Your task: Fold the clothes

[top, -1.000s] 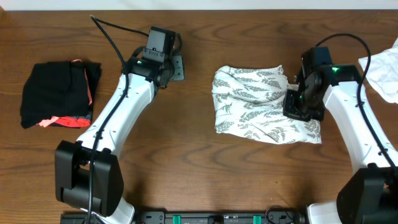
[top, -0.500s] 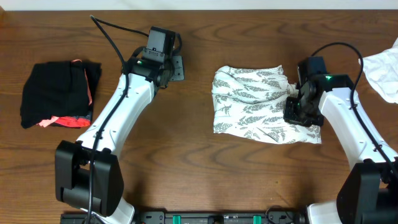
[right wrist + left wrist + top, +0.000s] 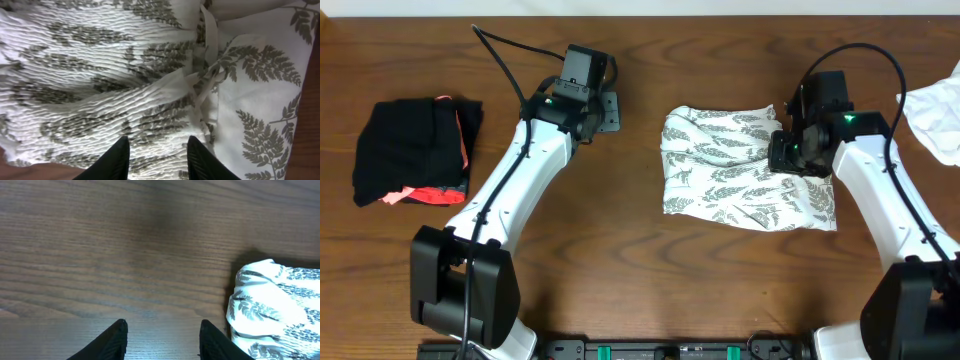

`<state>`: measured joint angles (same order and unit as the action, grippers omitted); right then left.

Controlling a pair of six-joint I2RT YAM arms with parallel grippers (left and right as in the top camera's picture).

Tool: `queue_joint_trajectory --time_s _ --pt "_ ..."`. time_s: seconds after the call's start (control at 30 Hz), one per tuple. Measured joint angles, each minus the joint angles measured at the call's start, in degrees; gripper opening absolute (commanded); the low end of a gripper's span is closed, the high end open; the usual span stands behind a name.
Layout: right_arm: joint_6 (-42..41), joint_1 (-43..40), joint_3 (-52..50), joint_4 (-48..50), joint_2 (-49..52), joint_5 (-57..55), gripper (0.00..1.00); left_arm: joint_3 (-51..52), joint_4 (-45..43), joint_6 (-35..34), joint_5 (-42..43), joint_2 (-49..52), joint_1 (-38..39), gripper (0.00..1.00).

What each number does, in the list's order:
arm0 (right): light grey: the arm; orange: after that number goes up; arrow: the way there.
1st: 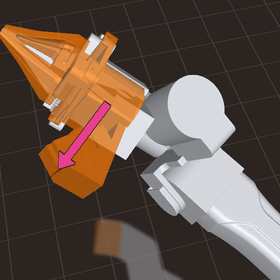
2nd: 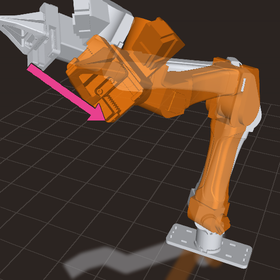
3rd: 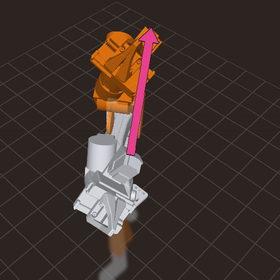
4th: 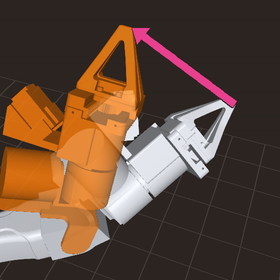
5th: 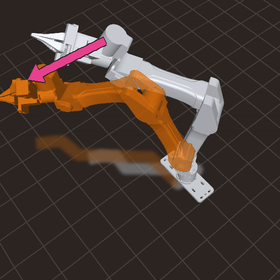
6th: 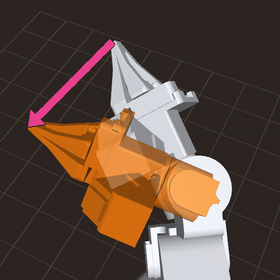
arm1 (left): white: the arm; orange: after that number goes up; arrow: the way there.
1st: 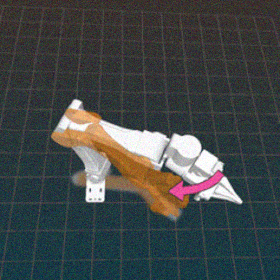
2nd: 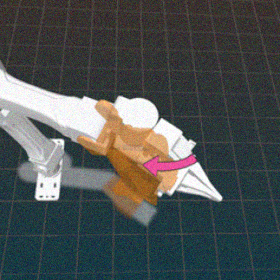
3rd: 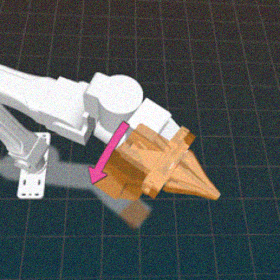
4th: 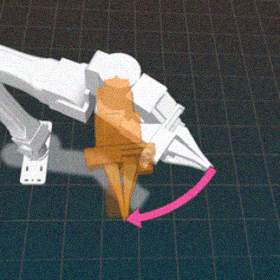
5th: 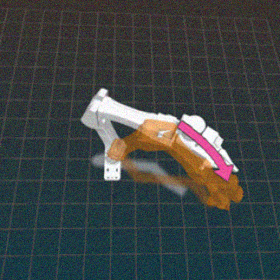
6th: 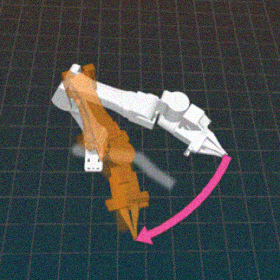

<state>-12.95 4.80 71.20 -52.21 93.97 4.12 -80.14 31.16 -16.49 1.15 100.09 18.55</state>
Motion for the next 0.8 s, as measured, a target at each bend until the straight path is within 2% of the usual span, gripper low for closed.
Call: queue_joint_trajectory --time_s 0.43,0.63,0.7,0.73,0.8 --pt "0.26 0.0 0.0 1.16 6.45 0.0 0.52 0.0 0.09 0.0 0.0 0.0 0.0 0.47" --pt "0.26 0.0 -0.02 1.49 10.01 0.0 0.52 0.0 0.09 0.0 0.0 0.0 0.0 0.47" --pt "0.28 0.0 0.0 1.38 11.76 0.24 0.47 0.0 0.11 0.0 0.0 0.0 0.0 0.47" --pt "0.44 0.0 -0.02 1.33 12.7 0.52 0.4 0.0 0.11 0.0 0.0 0.0 0.0 0.47" --pt "0.81 0.0 -0.02 1.4 13.92 1.38 0.18 0.0 0.11 0.0 0.0 0.0 0.0 0.47"
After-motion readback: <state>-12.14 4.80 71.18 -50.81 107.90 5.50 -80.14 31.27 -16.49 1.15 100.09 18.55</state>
